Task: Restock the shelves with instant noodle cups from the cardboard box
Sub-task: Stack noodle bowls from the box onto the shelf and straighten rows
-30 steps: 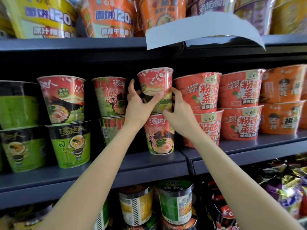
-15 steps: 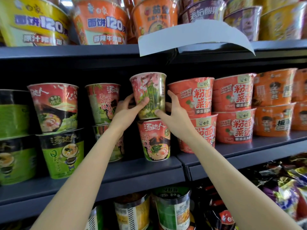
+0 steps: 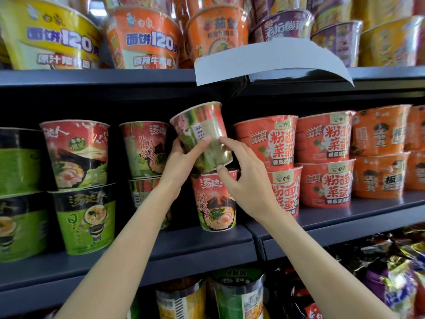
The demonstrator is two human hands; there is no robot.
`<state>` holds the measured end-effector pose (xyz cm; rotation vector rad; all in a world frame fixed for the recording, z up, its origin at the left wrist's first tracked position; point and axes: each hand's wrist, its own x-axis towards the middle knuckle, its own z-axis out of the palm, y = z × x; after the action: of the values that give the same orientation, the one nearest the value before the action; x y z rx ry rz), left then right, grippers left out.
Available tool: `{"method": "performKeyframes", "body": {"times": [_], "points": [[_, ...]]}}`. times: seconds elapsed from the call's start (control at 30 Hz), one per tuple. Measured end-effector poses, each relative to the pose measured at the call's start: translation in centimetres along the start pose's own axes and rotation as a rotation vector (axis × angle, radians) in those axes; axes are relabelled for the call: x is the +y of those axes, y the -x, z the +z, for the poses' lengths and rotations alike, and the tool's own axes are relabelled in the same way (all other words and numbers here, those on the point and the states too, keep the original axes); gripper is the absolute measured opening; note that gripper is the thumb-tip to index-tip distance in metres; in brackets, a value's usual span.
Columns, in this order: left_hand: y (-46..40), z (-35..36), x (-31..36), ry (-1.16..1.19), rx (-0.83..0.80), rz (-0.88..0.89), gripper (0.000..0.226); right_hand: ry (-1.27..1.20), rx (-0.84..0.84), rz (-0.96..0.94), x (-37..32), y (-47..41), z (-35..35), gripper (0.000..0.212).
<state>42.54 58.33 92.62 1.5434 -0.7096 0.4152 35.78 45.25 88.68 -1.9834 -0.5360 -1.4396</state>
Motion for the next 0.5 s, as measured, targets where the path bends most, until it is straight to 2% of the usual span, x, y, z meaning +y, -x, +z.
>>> {"method": "performKeyframes", "body": {"times": [0.1, 0.23, 0.3, 0.37, 0.43, 0.5], "points": [[0.0, 0.4, 0.3, -0.008, 0.025, 0.023, 0.088, -0.024, 0.036, -0.022, 0.0, 0.1, -0.2, 0.045], [0.1, 0.2, 0.7, -0.037, 0.026, 0.055, 0.087, 0.109, 0.006, 0.017, 0.0, -0.6, -0.4, 0.046], [0.3, -0.3, 0.9, -0.055, 0.039, 0.098, 0.074, 0.143, -0.096, 0.155, 0.2, -1.4, -0.5, 0.061], [0.9, -0.6, 1.1, -0.059, 0.043, 0.147, 0.051, 0.112, -0.206, 0.29, 0.8, -2.5, -0.3, 0.081], [1.3, -0.9, 1.3, -0.069, 0.05, 0.169, 0.038, 0.078, -0.221, 0.335, 1.0, -3.4, -0.1, 0.099], [1.6, -1.2, 1.3, -0.065, 0.059, 0.172, 0.036, 0.046, -0.194, 0.363, 1.3, -3.8, 0.1, 0.101]]}}
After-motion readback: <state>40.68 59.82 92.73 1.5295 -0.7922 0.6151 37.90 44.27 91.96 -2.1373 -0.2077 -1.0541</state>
